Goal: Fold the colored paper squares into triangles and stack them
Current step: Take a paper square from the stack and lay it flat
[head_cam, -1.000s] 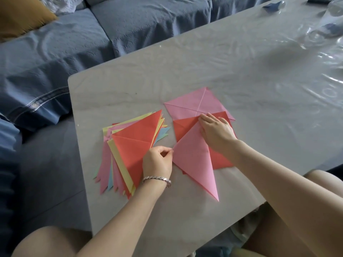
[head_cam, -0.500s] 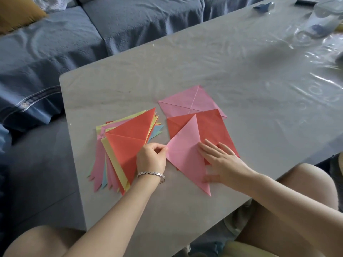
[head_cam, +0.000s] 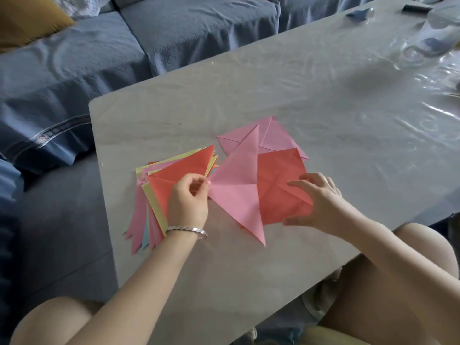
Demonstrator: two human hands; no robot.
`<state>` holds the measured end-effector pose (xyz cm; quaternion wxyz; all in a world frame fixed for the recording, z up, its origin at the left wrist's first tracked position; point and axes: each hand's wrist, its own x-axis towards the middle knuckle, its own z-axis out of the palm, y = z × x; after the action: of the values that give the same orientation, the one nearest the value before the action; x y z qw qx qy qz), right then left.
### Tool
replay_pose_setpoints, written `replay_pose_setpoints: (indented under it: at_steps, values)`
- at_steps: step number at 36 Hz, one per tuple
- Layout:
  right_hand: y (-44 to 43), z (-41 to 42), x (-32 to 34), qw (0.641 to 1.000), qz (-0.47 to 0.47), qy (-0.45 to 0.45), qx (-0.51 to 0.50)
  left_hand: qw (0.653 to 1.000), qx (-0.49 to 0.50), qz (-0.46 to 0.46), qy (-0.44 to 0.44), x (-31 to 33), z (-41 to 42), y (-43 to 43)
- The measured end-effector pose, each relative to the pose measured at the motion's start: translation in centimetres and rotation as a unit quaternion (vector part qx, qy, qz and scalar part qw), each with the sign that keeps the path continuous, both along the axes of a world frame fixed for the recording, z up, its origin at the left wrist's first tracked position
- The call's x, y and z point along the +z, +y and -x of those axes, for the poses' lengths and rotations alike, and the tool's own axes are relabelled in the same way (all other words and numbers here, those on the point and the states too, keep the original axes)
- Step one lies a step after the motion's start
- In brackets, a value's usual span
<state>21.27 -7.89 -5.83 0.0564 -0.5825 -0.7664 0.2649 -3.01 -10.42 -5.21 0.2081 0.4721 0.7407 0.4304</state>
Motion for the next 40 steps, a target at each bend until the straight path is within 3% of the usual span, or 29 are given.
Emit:
replay_pose_setpoints:
  at_steps: [6, 12, 17, 21, 23, 26, 30, 36, 38, 40]
  values:
    - [1.6, 0.5, -0.3, 0.985, 0.04, -0.033, -0.165, 0.996, 0.018, -0.028, 0.081, 3.0, 5.4, 1.1]
    - [2.2, 1.9, -0.5, 0.97, 0.058, -0.125, -0.2, 0.981, 0.019, 0.06, 0.181, 1.8, 9.5, 2.3]
    - [2.5, 1.8, -0.6, 0.97, 0.079, -0.074, -0.217, 0.955, 0.021, 0.108, 0.276, 0.3, 9.7, 2.1]
    - [2.2, 1.2, -1.6, 0.974, 0.051, 0.043, -0.218, 0.949, -0.022, 0.008, 0.314, 0.7, 6.5, 1.2]
    - [1.8, 1.0, -1.8, 0.969, 0.035, 0.104, -0.221, 0.957, -0.079, -0.005, 0.279, 0.8, 4.3, 0.9]
    - [1.0, 0.4, -1.7, 0.953, 0.036, 0.208, -0.217, 0.974, -0.154, 0.052, 0.159, 1.0, 1.2, 0.7]
    - [-0.2, -0.6, -0.9, 0.925, 0.072, 0.314, -0.203, 0.978, -0.15, 0.127, 0.069, 0.2, -1.4, 1.7]
    - [-1.4, -2.5, -0.3, 0.814, 0.143, 0.477, -0.299, 0.982, -0.085, 0.158, -0.065, -0.5, -2.4, 2.6]
    - [-1.5, -2.7, -0.2, 0.824, 0.142, 0.467, -0.287, 0.979, -0.07, 0.151, -0.119, -0.5, -2.4, 2.8]
    - [-1.6, -2.6, -0.1, 0.857, 0.129, 0.431, -0.25, 0.981, -0.073, 0.134, -0.116, -0.4, -2.1, 2.9]
